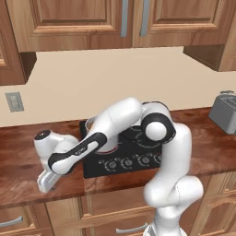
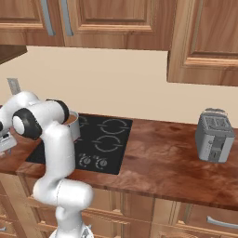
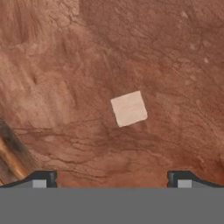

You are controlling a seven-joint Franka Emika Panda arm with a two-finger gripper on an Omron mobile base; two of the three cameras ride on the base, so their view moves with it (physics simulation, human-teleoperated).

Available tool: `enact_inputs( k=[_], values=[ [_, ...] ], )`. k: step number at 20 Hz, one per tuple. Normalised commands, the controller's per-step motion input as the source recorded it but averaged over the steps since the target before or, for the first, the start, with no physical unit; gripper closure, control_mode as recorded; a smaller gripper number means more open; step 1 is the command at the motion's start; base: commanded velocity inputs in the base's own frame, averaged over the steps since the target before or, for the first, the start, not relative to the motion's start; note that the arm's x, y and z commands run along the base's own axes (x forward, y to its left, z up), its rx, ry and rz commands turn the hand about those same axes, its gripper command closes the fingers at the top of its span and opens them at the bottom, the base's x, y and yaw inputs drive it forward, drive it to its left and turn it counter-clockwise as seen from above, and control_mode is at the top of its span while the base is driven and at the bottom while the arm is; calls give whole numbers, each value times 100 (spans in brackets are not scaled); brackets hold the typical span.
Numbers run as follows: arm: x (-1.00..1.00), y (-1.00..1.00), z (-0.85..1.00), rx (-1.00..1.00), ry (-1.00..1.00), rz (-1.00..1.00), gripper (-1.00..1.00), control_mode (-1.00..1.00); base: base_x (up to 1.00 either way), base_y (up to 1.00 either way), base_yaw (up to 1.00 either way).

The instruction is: Pick up the sugar cube(s) and place them in the saucepan with hot chocolate.

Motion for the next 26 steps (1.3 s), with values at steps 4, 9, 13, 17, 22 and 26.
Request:
enact_inputs(
  k=[4,9,13,17,22,26],
  values=[
    [10,12,0,-4,0,0,-100,-100,0,0,0],
    [10,16,-1,-2,1,0,-100,-100,0,0,0],
    [10,0,-21,0,1,0,-100,-100,0,0,0],
    [11,0,-24,0,0,0,-100,-100,0,0,0],
    [10,-2,-26,0,1,0,-100,-100,0,0,0],
    [14,0,-17,0,0,0,-100,-100,0,0,0]
  ],
)
